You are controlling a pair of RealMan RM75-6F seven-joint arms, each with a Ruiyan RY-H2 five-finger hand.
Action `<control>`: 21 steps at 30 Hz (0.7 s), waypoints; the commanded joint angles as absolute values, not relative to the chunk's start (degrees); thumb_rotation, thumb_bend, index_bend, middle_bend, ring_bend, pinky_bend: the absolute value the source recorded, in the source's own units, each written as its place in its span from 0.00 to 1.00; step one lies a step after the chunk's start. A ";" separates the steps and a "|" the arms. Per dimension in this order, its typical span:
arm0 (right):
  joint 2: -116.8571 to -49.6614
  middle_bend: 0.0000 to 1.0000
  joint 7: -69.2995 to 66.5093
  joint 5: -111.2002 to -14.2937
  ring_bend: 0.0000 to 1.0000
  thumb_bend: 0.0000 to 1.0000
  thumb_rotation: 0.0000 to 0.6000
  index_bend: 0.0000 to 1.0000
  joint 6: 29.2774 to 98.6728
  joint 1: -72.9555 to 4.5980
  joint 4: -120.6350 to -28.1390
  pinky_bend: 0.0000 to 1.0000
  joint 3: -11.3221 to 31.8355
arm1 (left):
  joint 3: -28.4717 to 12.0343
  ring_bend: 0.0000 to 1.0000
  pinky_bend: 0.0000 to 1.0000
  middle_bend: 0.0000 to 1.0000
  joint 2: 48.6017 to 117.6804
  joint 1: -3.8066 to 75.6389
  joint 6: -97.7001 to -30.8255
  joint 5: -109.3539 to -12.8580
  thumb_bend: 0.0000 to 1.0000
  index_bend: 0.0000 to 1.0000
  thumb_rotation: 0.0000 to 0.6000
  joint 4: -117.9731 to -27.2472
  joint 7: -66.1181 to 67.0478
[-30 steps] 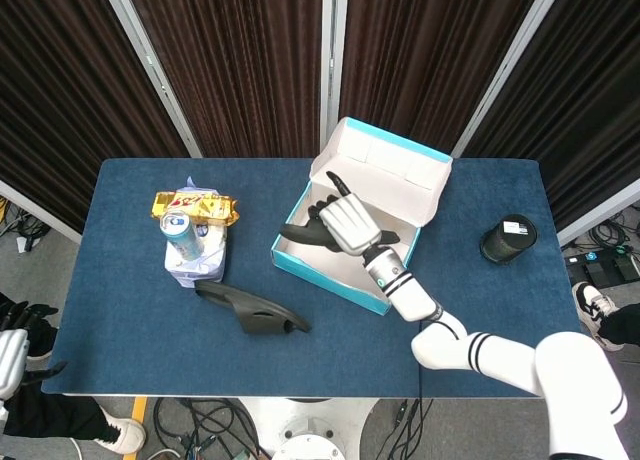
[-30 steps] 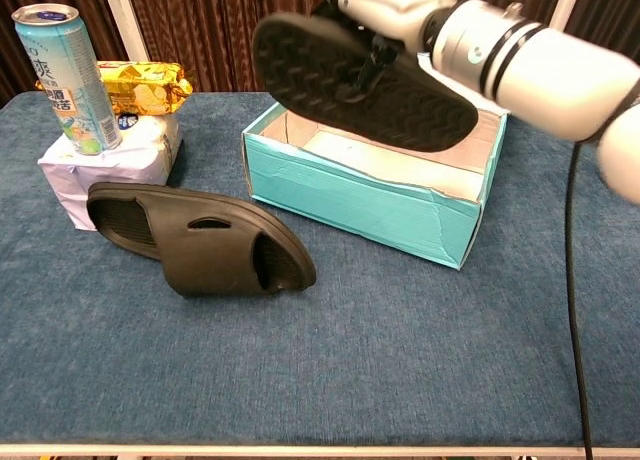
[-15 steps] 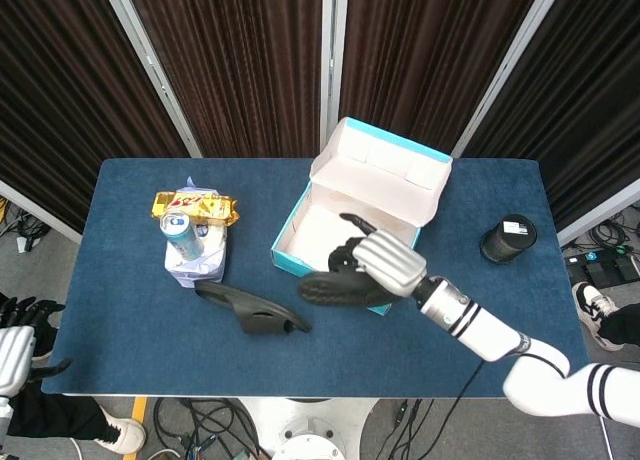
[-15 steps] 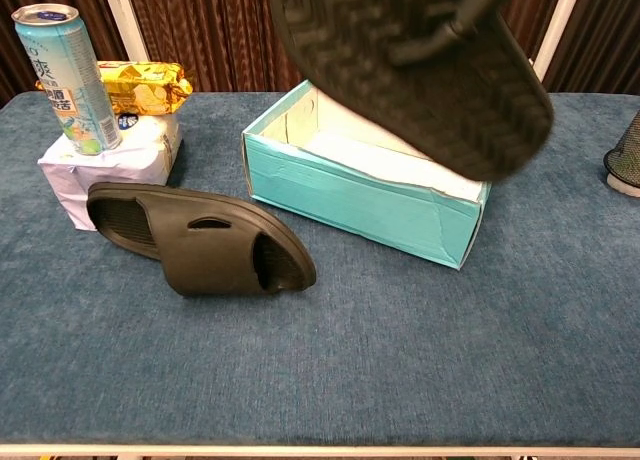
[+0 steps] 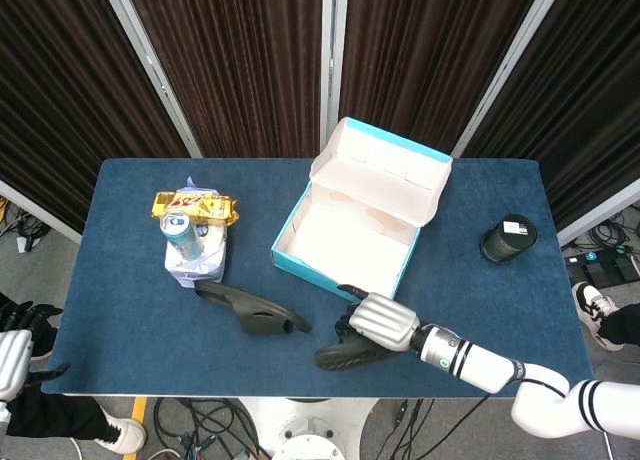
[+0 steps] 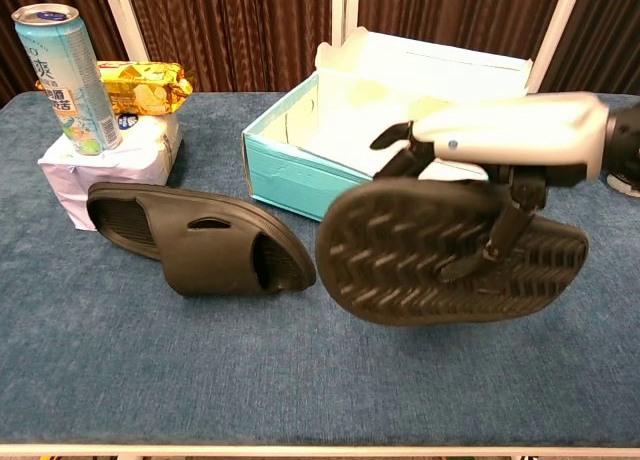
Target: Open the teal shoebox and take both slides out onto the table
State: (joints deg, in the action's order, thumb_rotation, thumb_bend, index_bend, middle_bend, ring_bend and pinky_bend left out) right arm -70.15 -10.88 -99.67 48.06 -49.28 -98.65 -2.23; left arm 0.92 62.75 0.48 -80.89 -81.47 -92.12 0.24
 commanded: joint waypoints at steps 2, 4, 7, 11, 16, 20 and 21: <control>-72.21 0.52 -7.22 -99.54 0.34 0.33 1.00 0.65 46.97 -49.00 -97.02 0.00 -3.06 | 0.93 0.09 0.06 0.18 62.85 0.50 -80.86 -81.49 0.00 0.23 1.00 -92.00 0.12; -73.31 0.50 -4.67 -99.67 0.31 0.32 1.00 0.63 46.23 -49.09 -96.18 0.00 -3.34 | 0.93 0.09 0.06 0.18 62.94 0.54 -80.80 -81.54 0.00 0.23 1.00 -91.96 0.03; -74.89 0.44 -0.51 -99.60 0.24 0.26 1.00 0.55 45.30 -49.15 -94.96 0.00 -3.48 | 0.96 0.09 0.06 0.18 63.02 0.58 -80.67 -81.54 0.00 0.23 1.00 -91.80 -0.09; -76.55 0.21 5.62 -98.70 0.05 0.12 1.00 0.23 44.41 -48.85 -93.73 0.00 -3.26 | 0.96 0.09 0.06 0.18 63.16 0.49 -80.72 -81.45 0.00 0.23 1.00 -91.52 -0.37; -78.65 0.01 12.38 -97.82 0.00 0.00 1.00 0.00 45.57 -47.86 -92.56 0.00 -2.46 | 0.98 0.09 0.06 0.18 63.30 0.52 -80.50 -81.36 0.00 0.23 1.00 -91.18 -0.67; -79.42 0.00 15.52 -97.13 0.00 0.00 1.00 0.00 46.80 -47.33 -92.44 0.00 -1.60 | 1.00 0.09 0.06 0.18 63.50 0.53 -80.46 -81.45 0.00 0.23 1.00 -90.80 -1.02; -79.47 0.00 15.89 -96.85 0.00 0.00 1.00 0.00 47.37 -47.11 -92.61 0.00 -1.31 | 0.99 0.09 0.06 0.18 63.53 0.53 -80.44 -81.44 0.00 0.23 1.00 -90.69 -1.11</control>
State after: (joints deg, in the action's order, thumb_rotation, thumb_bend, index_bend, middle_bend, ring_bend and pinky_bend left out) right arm -79.05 15.17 -97.37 46.59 -47.54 -92.65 -1.85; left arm 0.99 63.53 0.53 -80.45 -81.44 -90.69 -1.11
